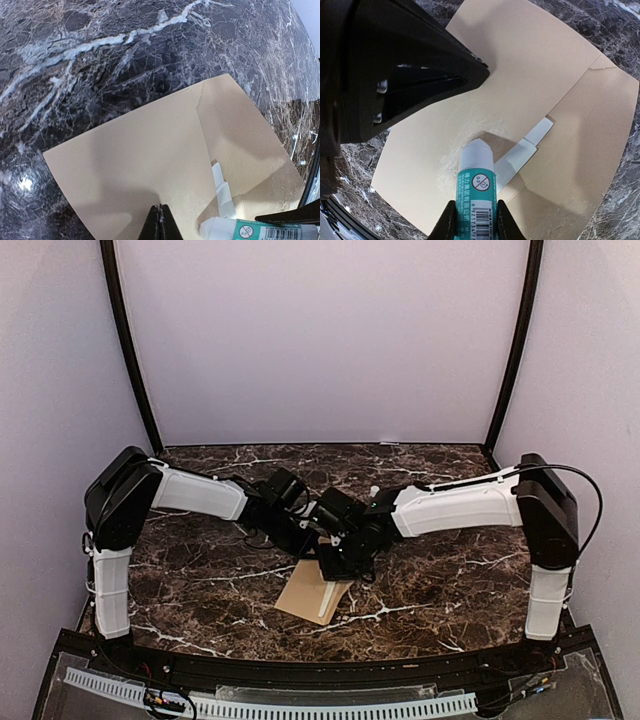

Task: Place the letter into the envelope and seal it
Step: Paint the envelope at the center of the board.

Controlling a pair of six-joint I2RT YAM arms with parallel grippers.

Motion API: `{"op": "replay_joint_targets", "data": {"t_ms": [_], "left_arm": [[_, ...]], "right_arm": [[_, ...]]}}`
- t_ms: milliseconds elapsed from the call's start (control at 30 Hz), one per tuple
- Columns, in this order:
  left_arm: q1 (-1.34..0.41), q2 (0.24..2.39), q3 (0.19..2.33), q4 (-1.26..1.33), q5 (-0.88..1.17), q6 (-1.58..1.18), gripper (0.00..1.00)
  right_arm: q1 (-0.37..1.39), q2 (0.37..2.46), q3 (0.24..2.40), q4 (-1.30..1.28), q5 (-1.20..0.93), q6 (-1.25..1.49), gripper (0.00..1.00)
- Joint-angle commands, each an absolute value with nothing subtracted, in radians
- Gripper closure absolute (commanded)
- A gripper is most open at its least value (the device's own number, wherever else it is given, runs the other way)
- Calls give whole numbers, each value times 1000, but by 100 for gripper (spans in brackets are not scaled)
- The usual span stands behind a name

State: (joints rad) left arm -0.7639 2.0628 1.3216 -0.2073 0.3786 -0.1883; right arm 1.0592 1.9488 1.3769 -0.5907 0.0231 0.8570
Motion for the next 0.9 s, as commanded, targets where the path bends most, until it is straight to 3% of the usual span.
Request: {"op": "replay_joint_targets", "data": {"t_ms": [0,600,867], "left_arm": [[-766,2103,1316,-275,357,-193,97],[-766,2106,1318,-276,357,-193,98],[-765,2106,1319,-280,352,-192,98]], "right_arm": [[1030,1994,1375,-609,77,844,98],[997,1992,1406,-607,106,823,99],[1019,1892,1454,-628,106,788,99]]}}
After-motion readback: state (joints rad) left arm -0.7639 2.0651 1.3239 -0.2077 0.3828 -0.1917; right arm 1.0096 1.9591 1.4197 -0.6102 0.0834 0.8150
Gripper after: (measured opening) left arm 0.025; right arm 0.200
